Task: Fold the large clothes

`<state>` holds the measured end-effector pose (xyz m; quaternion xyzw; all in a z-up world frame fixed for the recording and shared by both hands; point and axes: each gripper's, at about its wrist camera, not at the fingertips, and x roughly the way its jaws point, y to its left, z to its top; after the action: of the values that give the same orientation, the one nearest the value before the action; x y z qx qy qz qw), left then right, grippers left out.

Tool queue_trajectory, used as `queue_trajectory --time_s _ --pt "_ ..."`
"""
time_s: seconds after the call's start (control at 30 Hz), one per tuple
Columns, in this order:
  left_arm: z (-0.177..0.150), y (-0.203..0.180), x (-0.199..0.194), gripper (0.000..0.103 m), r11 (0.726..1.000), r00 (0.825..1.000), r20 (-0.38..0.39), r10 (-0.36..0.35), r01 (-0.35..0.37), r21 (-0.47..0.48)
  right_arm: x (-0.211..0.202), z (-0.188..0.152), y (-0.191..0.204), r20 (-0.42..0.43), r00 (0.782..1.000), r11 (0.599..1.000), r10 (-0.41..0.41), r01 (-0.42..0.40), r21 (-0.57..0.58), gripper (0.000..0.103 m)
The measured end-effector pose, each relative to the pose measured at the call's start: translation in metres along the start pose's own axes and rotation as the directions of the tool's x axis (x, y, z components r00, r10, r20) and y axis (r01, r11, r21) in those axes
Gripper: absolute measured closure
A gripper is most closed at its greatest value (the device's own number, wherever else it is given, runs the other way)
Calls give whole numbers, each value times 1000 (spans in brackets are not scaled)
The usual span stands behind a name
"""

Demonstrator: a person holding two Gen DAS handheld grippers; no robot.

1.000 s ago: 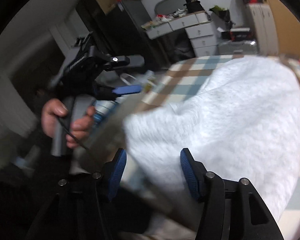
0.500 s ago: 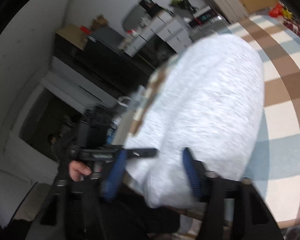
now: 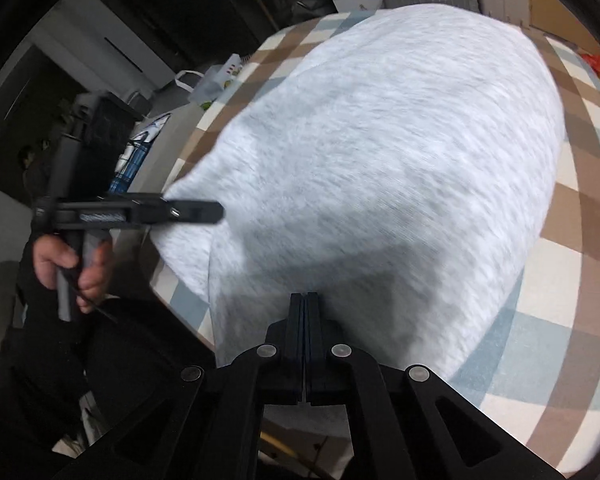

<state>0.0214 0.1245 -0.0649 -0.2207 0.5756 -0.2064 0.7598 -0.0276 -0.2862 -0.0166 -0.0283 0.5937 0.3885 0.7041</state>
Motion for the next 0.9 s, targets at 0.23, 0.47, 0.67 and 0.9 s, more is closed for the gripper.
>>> queue_trajectory --time_s 0.23,0.47,0.67,0.9 --pt "56 -1 42 23 995 995 -74 -71 66 -73 6 -7 -3 135 991 997 18 -28 68 103" --pt "70 -27 50 91 997 991 -110 -75 77 13 -9 -27 -13 305 947 980 101 -147 133 103" --pt "70 -56 14 93 990 999 -33 -32 36 138 -46 -38 -17 231 966 982 116 -146 121 90" --pt "62 -32 62 92 980 981 -108 161 -146 137 -23 -21 -23 12 992 990 126 -126 62 95"
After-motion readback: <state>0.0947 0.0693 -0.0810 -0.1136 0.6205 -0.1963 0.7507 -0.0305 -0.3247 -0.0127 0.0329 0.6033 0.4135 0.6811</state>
